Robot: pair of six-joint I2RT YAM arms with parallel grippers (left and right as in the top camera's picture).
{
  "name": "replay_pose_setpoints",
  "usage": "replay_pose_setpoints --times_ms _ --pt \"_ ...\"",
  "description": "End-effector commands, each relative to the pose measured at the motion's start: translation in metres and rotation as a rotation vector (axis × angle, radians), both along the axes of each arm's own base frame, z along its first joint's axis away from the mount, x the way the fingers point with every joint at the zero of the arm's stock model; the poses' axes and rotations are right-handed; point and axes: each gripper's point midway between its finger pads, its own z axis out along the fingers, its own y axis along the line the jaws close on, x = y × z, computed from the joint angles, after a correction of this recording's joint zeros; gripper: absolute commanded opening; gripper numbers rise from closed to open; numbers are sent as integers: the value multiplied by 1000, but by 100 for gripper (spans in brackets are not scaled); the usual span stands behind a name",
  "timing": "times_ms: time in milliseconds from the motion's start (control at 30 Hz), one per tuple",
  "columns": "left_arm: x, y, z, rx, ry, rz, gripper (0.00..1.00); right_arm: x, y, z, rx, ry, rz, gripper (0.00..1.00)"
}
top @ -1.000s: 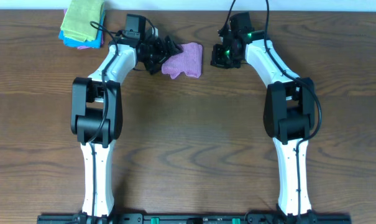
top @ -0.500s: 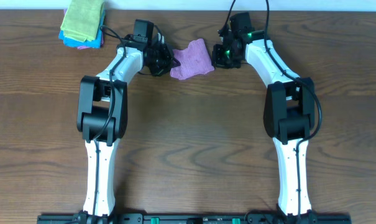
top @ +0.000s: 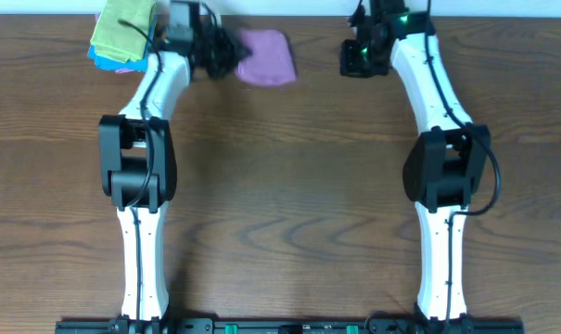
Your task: Fold the cloth
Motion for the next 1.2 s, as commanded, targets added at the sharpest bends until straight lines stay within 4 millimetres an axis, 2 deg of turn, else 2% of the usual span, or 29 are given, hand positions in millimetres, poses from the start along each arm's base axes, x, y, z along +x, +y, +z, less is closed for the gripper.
replay_pose_setpoints --times_ms 0,133,233,367,500,667,900,1033,1167 --pt "22 17 79 -26 -160 27 6 4 -5 13 -38 -36 25 1" --pt "33 59 133 -6 -247 108 6 0 -6 23 -48 -35 39 1" --pt "36 94 158 -1 -280 160 6 0 -6 28 -50 -42 46 1" --pt "41 139 176 27 -325 244 5 0 -5 30 -49 -48 48 1" --pt "43 180 177 52 -327 323 6 -2 -5 29 -51 -39 51 1" --pt "47 220 172 119 -317 446 6 -4 -5 28 -52 -29 51 1" --pt "53 255 169 207 -318 601 6 -10 1 27 -54 -11 63 1" --pt "58 263 176 215 -361 625 6 -11 5 27 -55 -8 70 1" --pt "60 272 164 222 -337 652 6 -14 10 26 -56 0 80 1"
